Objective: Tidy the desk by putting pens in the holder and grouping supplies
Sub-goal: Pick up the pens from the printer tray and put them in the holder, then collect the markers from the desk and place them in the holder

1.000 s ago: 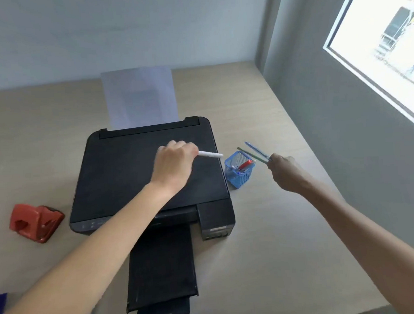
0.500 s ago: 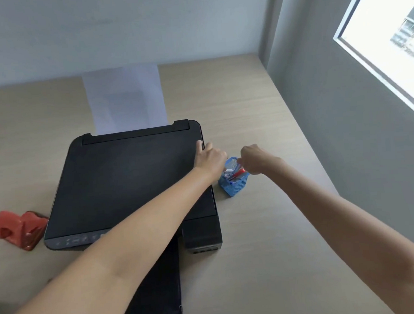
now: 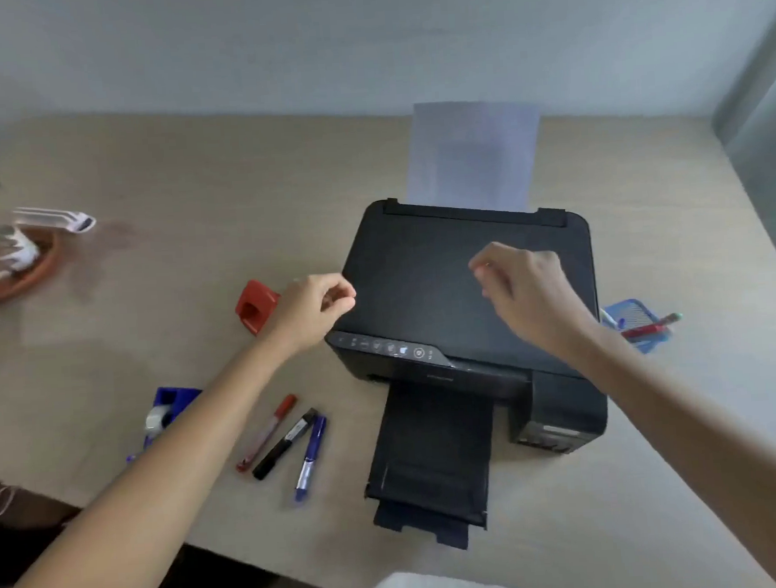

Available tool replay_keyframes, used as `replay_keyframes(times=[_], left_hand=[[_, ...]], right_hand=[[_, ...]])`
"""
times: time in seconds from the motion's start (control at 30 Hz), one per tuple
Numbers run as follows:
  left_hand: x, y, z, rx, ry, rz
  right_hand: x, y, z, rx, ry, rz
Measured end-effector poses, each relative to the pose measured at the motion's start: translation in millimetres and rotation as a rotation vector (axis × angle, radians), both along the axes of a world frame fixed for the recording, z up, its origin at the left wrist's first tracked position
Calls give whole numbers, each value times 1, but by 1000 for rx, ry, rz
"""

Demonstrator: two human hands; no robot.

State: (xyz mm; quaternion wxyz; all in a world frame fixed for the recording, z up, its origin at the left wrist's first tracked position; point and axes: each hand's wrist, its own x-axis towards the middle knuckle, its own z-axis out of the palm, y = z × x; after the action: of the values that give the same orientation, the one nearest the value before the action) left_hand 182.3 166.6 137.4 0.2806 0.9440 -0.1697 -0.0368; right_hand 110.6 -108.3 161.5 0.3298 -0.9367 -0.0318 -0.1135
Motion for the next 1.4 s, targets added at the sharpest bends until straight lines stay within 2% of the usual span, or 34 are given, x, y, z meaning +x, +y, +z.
replay_keyframes(times=[0.1,0.17,0.33,0.43,0.53,0.63,0.7,0.8,0.97,1.07,1.13,1.23,1.3,1.4], left_hand=[[-13,85,-41,136,162,107],[-26,124,-77,221,274,172],[-50,149,-143,387,515,294],[-51,157,-174,361,534,315],[-48,168,-190,226,573,354],[-53,175,-195,124,503,351],[-60,176,-198,134,452,266],[-69,173,-201,178,480,144],[-72,169,-204,405,463,45],[-68,172,-203,438,482,26],[-65,177,-196,373,523,-10],[-64,172,-156,162,644,-5],[-57,158,-119,46,641,-34],[-42,118,-48,9,601,-105]], right_hand=[[-7,84,-15,50,52,181],[-7,134,-38,32,153,248],[-7,215,-111,-57,595,237],[-7,244,-144,-138,777,201],[-5,264,-168,-143,869,127],[-5,278,-184,-207,954,99],[-5,287,-194,-154,976,33],[-5,291,-204,-99,925,-50],[-2,272,-201,-79,895,-87],[-6,252,-170,15,718,-15],[-16,235,-135,146,572,74],[-38,197,-76,292,354,191],[-54,161,-41,358,224,155],[-72,90,-9,451,-21,-12]])
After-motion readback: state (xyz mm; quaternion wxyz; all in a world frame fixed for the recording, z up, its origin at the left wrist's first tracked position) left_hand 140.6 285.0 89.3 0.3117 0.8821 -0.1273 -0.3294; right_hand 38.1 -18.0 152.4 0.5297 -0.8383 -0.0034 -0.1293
